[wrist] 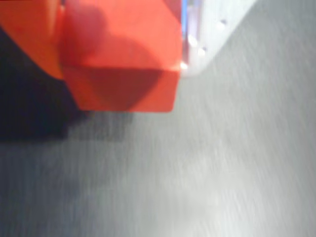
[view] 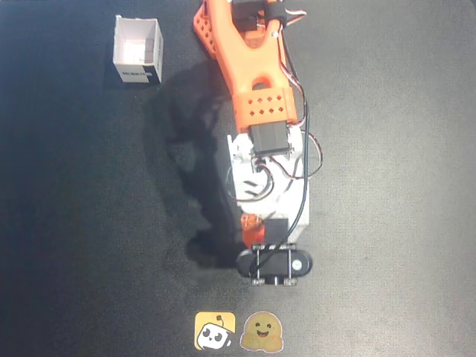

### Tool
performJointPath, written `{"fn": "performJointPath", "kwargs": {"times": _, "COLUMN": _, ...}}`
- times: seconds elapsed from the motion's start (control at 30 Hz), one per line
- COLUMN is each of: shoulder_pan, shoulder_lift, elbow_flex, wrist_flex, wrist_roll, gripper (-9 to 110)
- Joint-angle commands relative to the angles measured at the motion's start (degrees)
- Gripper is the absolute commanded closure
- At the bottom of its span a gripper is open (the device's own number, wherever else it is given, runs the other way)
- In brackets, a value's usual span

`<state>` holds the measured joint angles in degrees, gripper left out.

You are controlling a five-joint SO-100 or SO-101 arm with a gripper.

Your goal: Put the red cube on top of the blue cube.

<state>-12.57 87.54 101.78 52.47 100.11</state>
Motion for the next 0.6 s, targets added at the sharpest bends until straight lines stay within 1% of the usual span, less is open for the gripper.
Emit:
{"fn": "performJointPath", "kwargs": {"times": 0.0, "shoulder_pan": -0.44, "shoulder_lift": 7.73, "elbow_flex": 3.08, "wrist_flex": -0.35, "wrist_roll": -0.26, "gripper": 101}}
{"fn": "performJointPath", "kwargs": {"times": 0.27, "shoulder_pan": -1.67, "shoulder_lift": 14.06, "elbow_flex": 12.22, "wrist_flex": -4.48, "wrist_roll": -0.18, "gripper": 101}}
{"fn": "performJointPath", "kwargs": {"times": 0.57, "shoulder_pan": -2.90, "shoulder_lift": 12.83, "elbow_flex": 15.91, "wrist_flex": -9.32, "wrist_roll": -0.35, "gripper": 101}}
